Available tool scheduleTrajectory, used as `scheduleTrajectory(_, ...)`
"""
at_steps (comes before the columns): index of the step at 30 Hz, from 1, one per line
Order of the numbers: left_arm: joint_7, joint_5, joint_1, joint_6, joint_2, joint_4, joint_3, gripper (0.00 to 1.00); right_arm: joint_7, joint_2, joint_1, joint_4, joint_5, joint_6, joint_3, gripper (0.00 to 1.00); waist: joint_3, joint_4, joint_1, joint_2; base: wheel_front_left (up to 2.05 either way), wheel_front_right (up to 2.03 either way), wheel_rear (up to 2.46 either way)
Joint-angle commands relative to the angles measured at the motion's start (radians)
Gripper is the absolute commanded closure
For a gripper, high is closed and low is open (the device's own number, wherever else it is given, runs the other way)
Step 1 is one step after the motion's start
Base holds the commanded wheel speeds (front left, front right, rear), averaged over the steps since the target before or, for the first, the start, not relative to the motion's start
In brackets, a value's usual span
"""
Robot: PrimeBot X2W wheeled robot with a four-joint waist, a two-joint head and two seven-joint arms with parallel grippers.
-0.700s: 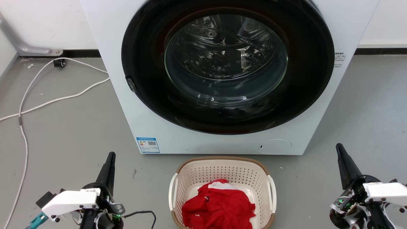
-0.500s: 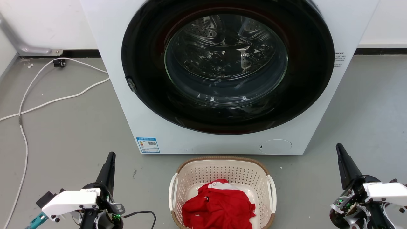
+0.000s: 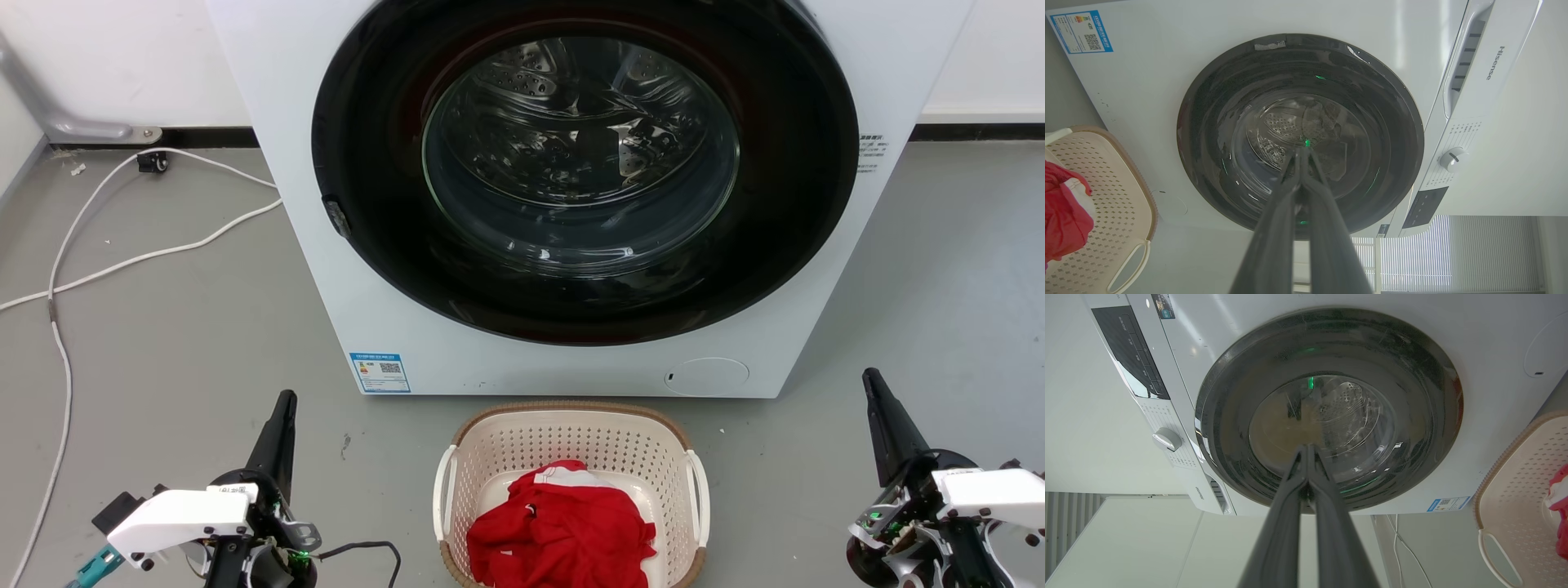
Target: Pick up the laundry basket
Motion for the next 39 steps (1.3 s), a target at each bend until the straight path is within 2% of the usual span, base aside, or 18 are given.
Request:
scheduleTrajectory(1, 0.005, 0.002, -0.01, -0.003, -0.001, 0.001, 0.003, 1.0, 0.004, 0.003, -0.011, 0.001, -0.003, 0.003, -0.001, 1.0, 0.0, 0.0, 0.0, -0.0001, 0.0, 0.0, 0.0)
scheduleTrajectory(5, 0.005, 0.003, -0.01, -0.003, -0.001, 0.001, 0.003, 1.0, 0.004, 0.003, -0.011, 0.001, -0.003, 0.003, -0.001, 1.0, 0.0, 0.0, 0.0, -0.0001, 0.0, 0.0, 0.0)
scheduleTrajectory(6, 0.002, 0.0, 0.001, 0.0, -0.001, 0.002, 0.001, 0.0, 0.0, 0.0, 0.001, 0.002, 0.0, 0.0, 0.0, 0.0, 0.0, 0.0, 0.0001, -0.0001, 0.0, 0.0, 0.0)
scheduleTrajectory(15, -0.036, 0.005, 0.017, 0.0, -0.003, -0.008, -0.045, 0.0, -0.036, -0.002, 0.03, -0.011, -0.021, 0.0, 0.027, 0.0, -0.001, 0.0, 0.0001, -0.0001, 0.0, 0.0, 0.0)
scheduleTrajectory(20, -0.065, 0.086, 0.022, 0.0, -0.002, -0.026, -0.071, 0.0, -0.068, -0.013, 0.041, -0.021, -0.108, 0.0, 0.042, 0.0, -0.002, 0.0, 0.0001, -0.0001, 0.0, 0.0, 0.0)
scheduleTrajectory(39, -0.143, 0.563, 0.034, 0.007, -0.003, -0.07, -0.135, 0.0, -0.118, -0.007, 0.069, -0.105, -0.61, 0.001, 0.057, 0.0, -0.004, 0.001, 0.0001, -0.0001, 0.0, 0.0, 0.0)
